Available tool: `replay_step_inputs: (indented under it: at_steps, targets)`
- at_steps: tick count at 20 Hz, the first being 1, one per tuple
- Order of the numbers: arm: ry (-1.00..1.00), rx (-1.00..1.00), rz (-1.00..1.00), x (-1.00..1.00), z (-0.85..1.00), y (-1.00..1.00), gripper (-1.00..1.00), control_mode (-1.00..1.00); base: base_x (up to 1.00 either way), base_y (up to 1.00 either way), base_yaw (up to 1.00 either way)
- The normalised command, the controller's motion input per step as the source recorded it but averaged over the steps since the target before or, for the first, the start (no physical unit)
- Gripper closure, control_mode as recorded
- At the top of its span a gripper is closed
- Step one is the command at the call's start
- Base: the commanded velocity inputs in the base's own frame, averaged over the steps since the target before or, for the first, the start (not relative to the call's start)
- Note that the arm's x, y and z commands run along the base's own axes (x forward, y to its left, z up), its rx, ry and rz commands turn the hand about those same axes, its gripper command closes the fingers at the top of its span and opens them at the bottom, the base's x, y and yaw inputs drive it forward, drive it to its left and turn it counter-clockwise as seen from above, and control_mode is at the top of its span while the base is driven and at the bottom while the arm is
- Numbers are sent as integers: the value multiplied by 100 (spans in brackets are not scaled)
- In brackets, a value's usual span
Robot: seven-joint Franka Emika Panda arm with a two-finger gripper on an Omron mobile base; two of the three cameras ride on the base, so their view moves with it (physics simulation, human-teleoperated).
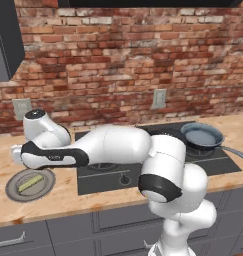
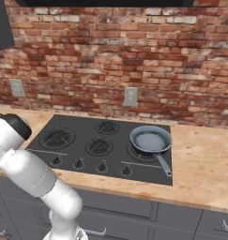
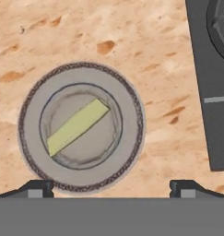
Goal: Pick up the butter stick and place it in the pan. Then turn on the burner for the pan.
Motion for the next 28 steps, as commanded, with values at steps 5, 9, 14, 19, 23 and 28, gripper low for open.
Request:
replay_step_inputs:
  at_steps: [5, 9, 14, 19, 23, 28]
  targets:
    - [6, 0, -8, 0, -9, 1, -100, -100, 0, 0, 0]
    - [0, 0, -3, 0, -25, 0, -100, -100, 0, 0, 0]
    - [0, 0, -3, 0, -42, 1, -100, -100, 0, 0, 0]
    - [-4, 0, -3, 2, -41, 0, -100, -100, 0, 0, 0]
    - [-4, 3, -3, 10, -27, 1, -100, -100, 0, 0, 0]
    - [-2, 8, -3, 13, -9, 8, -100, -100, 0, 0, 0]
